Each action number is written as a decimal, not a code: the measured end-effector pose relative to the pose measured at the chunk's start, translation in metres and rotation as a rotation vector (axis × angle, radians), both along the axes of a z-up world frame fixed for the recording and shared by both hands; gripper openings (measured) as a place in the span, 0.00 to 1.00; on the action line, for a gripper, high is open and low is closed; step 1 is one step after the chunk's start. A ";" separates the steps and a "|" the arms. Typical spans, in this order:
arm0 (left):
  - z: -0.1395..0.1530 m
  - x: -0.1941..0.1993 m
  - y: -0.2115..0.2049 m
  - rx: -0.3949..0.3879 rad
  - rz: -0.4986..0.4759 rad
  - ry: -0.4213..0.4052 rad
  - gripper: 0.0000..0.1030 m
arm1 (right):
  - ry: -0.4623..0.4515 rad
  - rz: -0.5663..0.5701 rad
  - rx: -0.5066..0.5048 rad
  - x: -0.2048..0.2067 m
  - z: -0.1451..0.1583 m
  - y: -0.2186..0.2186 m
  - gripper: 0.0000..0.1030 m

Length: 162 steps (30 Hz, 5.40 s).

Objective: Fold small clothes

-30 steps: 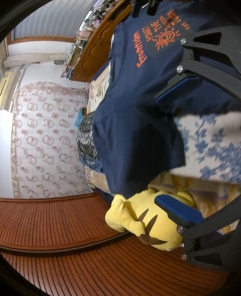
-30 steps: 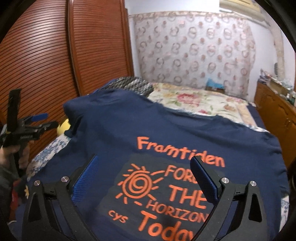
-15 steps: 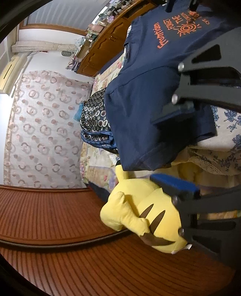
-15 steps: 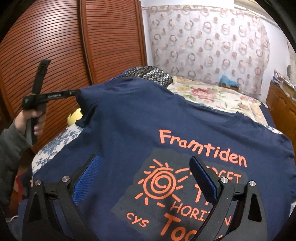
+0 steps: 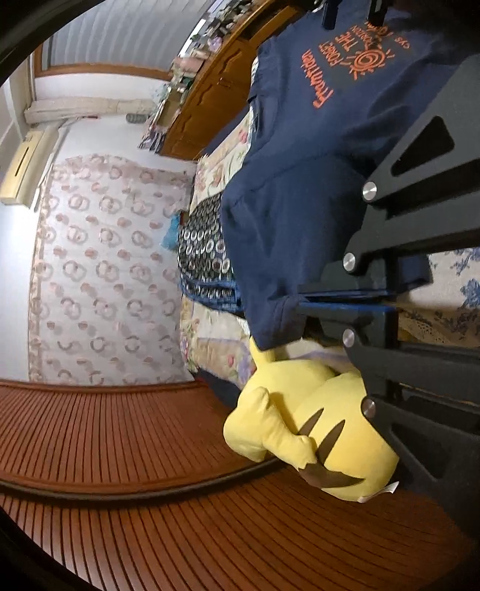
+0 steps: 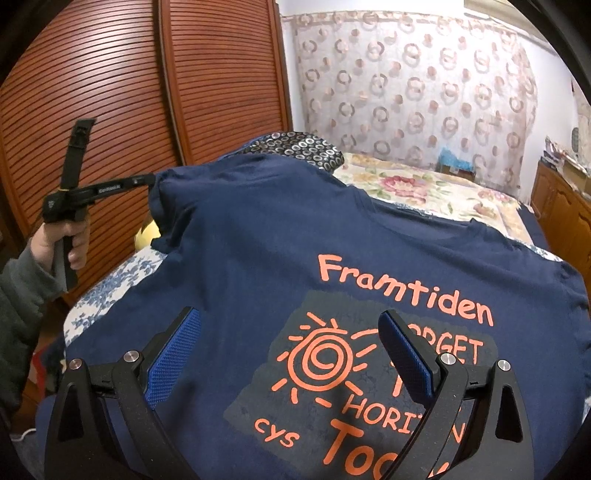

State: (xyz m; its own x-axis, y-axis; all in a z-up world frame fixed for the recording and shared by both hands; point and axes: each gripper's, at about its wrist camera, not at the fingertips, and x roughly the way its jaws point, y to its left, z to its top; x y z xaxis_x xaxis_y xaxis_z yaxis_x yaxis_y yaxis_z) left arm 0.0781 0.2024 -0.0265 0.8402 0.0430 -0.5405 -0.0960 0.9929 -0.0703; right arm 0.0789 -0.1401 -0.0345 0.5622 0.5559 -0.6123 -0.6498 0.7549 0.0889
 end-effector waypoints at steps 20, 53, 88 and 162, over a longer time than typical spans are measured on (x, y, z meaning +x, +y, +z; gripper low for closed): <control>0.083 0.013 -0.122 0.020 -0.317 -0.109 0.00 | -0.035 -0.093 0.040 0.009 0.017 -0.044 0.96; 0.029 -0.024 -0.122 0.019 -0.266 -0.014 0.54 | 0.077 0.079 -0.034 0.061 0.005 -0.008 0.51; -0.039 -0.024 -0.122 0.008 -0.253 0.168 0.58 | 0.018 -0.233 -0.105 0.152 0.025 -0.049 0.00; 0.026 0.172 -0.140 0.132 -0.161 0.165 0.11 | 0.137 -0.174 -0.214 0.116 -0.041 -0.125 0.53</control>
State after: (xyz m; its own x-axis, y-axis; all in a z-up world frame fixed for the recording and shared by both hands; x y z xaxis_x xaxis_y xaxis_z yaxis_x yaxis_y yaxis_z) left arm 0.2500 0.0623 -0.0002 0.7431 -0.0051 -0.6692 0.0648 0.9958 0.0644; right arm 0.1948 -0.2647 -0.0758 0.5416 0.3090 -0.7818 -0.5024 0.8646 -0.0063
